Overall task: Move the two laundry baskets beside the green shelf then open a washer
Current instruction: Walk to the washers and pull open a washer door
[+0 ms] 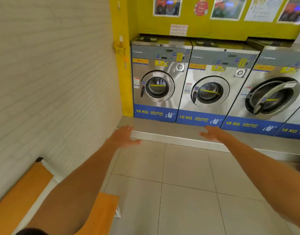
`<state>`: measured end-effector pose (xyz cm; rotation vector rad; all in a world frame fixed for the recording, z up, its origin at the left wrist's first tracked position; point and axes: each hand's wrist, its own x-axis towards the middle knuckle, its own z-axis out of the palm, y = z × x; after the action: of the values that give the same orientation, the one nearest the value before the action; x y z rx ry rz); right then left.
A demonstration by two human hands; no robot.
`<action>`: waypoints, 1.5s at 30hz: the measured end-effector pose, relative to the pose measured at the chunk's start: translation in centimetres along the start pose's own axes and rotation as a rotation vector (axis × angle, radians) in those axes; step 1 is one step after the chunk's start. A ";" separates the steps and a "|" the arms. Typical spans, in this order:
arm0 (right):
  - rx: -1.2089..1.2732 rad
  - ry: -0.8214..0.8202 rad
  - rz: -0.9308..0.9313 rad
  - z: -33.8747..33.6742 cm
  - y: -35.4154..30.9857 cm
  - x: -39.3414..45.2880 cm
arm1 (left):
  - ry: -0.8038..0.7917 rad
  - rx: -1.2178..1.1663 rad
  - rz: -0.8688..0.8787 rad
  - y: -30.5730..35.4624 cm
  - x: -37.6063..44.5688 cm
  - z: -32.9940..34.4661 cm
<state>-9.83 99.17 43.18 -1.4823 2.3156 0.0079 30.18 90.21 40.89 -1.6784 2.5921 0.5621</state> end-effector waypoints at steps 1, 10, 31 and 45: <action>0.009 -0.001 0.011 -0.4 -0.1 2.0 | -0.001 0.013 0.010 0.1 2.5 -0.4; 0.135 -0.015 0.155 -4.6 2.5 17.8 | -0.051 0.124 0.168 3.9 24.6 -4.2; 0.118 -0.115 0.212 -19.3 13.0 58.5 | -0.044 0.207 0.463 20.4 71.4 -4.7; 0.331 -0.142 0.434 -16.2 15.2 84.4 | -0.122 0.632 0.921 27.5 103.8 -5.4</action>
<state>-59.09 28.78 27.63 -0.7818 2.3363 -0.1393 -37.53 6.99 33.87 -0.2363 2.8633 -0.1863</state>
